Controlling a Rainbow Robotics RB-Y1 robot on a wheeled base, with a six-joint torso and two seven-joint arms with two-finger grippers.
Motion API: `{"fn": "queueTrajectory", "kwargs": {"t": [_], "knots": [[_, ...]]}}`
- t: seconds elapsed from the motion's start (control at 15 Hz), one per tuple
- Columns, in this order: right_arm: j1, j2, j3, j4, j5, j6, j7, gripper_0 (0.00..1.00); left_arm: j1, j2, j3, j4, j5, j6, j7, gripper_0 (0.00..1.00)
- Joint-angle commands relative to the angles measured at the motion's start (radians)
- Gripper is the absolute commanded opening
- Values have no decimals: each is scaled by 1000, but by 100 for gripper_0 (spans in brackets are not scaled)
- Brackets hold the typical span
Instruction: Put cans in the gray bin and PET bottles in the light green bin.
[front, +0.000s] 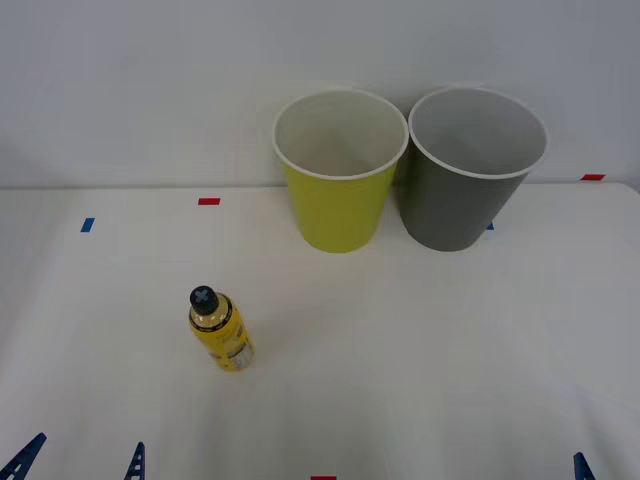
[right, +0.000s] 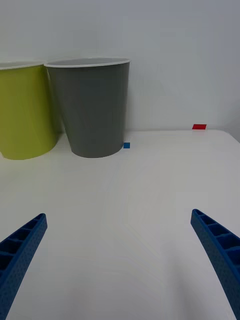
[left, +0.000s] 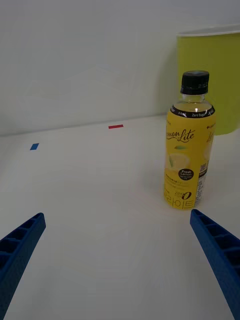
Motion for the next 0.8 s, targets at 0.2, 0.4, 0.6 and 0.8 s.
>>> {"fn": "queueTrajectory", "kwargs": {"t": [0.2, 0.4, 0.6, 0.8], "knots": [[0, 0, 0, 0, 0, 0, 0, 100, 0, 0, 0, 0, 0, 0, 0, 100], [0, 0, 0, 0, 0, 0, 0, 100, 0, 0, 0, 0, 0, 0, 0, 100], [0, 0, 0, 0, 0, 0, 0, 100, 0, 0, 0, 0, 0, 0, 0, 100], [0, 0, 0, 0, 0, 0, 0, 100, 0, 0, 0, 0, 0, 0, 0, 100]]}}
